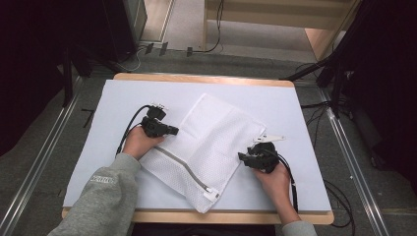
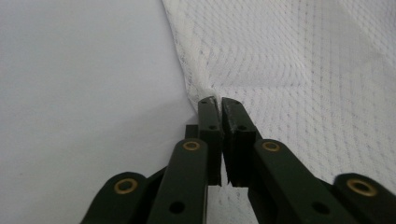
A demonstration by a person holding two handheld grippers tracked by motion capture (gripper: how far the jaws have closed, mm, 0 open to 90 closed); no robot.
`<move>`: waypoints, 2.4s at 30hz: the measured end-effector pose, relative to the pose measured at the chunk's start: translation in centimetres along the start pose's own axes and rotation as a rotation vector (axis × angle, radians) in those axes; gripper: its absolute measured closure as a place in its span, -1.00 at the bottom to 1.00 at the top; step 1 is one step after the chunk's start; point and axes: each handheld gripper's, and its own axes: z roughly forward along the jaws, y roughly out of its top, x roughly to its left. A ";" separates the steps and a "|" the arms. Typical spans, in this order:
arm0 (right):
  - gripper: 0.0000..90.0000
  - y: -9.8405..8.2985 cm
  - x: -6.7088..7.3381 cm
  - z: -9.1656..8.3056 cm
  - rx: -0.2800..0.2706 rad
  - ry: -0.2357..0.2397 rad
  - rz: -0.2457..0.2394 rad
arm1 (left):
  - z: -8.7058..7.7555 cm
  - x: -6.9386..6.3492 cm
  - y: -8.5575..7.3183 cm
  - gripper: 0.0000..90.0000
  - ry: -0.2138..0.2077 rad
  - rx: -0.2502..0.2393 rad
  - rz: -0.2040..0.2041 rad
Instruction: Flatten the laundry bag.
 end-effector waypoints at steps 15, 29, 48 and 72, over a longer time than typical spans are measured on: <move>0.94 -0.1 -0.1 0.4 -0.031 -0.041 0.005 | 0.0 0.0 0.0 1.00 -0.014 0.003 -0.022; 1.00 0.8 -1.4 0.2 0.022 -0.003 0.047 | -1.0 0.7 -0.4 1.00 -0.014 -0.039 -0.064; 1.00 5.3 -4.0 3.9 0.026 0.024 0.033 | -3.6 0.0 -4.0 1.00 0.001 -0.110 -0.156; 1.00 8.7 -4.3 7.2 0.016 0.031 -0.001 | -4.1 1.1 -4.8 1.00 0.071 -0.145 -0.202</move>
